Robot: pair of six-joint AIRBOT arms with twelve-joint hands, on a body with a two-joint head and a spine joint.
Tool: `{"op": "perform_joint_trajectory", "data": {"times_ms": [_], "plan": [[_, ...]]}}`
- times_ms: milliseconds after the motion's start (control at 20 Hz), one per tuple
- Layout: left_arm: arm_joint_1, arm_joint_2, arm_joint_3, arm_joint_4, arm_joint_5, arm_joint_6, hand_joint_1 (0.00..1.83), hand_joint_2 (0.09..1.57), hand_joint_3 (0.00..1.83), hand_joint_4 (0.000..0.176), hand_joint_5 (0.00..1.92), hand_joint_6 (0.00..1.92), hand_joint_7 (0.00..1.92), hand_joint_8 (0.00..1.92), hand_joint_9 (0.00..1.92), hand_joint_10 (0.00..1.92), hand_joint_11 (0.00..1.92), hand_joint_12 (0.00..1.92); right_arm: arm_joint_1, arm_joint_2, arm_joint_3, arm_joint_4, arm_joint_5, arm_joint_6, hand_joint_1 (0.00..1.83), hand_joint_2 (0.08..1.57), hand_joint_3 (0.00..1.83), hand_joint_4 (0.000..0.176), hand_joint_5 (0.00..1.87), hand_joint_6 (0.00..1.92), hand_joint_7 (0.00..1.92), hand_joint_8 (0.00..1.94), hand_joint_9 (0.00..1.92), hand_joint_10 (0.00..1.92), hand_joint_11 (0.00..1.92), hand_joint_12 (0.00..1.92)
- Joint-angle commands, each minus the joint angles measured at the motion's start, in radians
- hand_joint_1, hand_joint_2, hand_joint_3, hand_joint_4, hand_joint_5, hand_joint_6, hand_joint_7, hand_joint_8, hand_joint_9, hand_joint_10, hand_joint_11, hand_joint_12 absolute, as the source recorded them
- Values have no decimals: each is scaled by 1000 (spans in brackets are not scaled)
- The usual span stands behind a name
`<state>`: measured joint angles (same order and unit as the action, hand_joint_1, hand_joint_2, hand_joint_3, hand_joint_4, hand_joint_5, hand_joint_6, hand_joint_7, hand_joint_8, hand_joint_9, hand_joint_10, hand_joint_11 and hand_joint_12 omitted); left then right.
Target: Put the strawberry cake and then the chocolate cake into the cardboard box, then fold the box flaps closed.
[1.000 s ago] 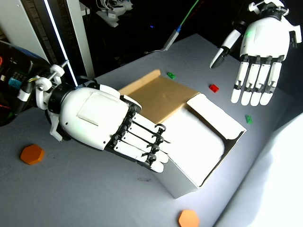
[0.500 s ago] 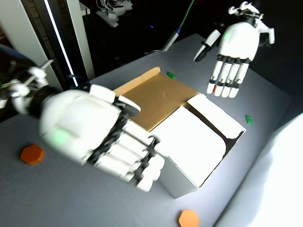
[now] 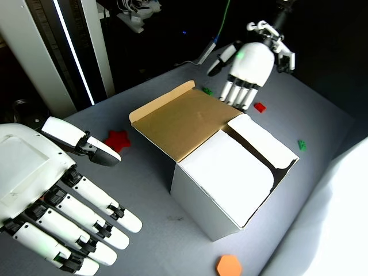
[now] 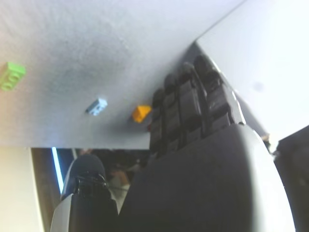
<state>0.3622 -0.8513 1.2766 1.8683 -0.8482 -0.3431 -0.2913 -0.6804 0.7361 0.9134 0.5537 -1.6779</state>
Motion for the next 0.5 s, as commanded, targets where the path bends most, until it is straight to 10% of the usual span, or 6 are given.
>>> {"op": "perform_joint_trajectory", "data": {"times_ms": [0, 450], "plan": [[-3, 7, -7, -76, 5, 5, 0, 1160, 2, 0, 195, 5, 250, 1, 227, 0, 0, 615, 8, 7, 4, -34, 89, 8, 0, 1259, 2, 0, 211, 4, 235, 4, 221, 8, 0, 721], [-13, 12, -140, -131, 42, 16, 0, 1178, 2, 0, 169, 1, 244, 2, 226, 4, 0, 613, 0, -6, 4, -32, 117, 19, 11, 1258, 2, 0, 204, 2, 220, 4, 215, 6, 0, 664]]}}
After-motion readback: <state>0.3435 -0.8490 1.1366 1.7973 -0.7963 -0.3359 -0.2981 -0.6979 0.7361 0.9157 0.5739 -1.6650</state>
